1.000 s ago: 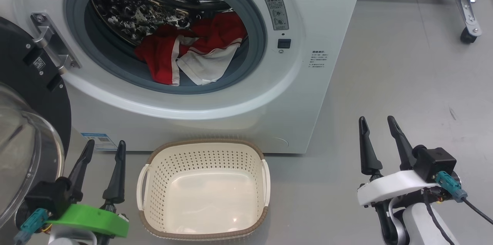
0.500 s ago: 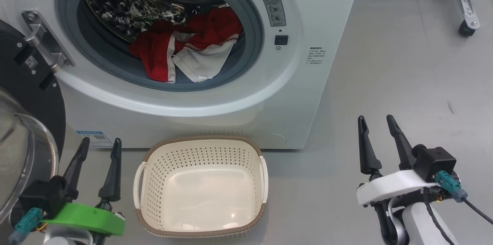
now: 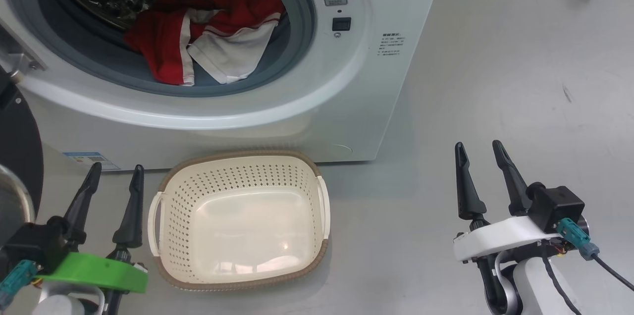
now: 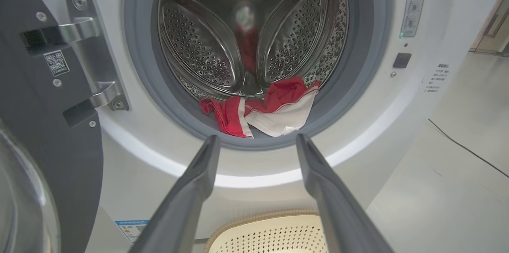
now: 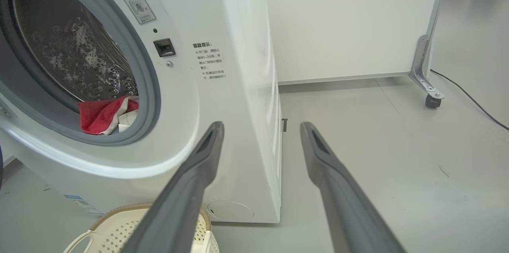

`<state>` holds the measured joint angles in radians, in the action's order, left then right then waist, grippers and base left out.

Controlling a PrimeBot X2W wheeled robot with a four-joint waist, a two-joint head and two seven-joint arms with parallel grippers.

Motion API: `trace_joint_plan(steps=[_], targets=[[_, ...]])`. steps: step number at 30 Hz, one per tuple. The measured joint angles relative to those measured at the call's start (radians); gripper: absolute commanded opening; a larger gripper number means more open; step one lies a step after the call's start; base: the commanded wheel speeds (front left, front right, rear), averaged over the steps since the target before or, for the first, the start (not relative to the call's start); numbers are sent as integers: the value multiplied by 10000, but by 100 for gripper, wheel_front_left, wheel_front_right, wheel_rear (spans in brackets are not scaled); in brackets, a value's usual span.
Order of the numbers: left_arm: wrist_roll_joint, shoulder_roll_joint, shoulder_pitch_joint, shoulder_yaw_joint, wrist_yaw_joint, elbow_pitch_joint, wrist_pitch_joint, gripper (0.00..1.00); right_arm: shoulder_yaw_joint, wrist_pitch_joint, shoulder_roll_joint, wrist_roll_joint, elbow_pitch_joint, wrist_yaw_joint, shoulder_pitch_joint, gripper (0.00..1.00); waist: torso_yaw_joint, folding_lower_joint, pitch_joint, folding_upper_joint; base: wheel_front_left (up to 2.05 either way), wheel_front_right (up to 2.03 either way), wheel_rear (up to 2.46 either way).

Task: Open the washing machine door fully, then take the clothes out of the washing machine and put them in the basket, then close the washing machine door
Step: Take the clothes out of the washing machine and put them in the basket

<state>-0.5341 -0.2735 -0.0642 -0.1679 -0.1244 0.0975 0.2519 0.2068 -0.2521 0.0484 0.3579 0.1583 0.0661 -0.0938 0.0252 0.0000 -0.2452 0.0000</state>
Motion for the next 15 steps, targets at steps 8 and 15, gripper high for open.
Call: trace_joint_plan(steps=[8,15], targets=[[-29,-320,-1027,69,0,-82,-186,100,151,0,2,13,-313,-171,-211,100,483,0,-846,0,0,0,0],[-105,-719,-1977,364,0,10,-844,100,644,0,2,167,-562,-267,-506,100,958,0,-1624,0,0,0,0]])
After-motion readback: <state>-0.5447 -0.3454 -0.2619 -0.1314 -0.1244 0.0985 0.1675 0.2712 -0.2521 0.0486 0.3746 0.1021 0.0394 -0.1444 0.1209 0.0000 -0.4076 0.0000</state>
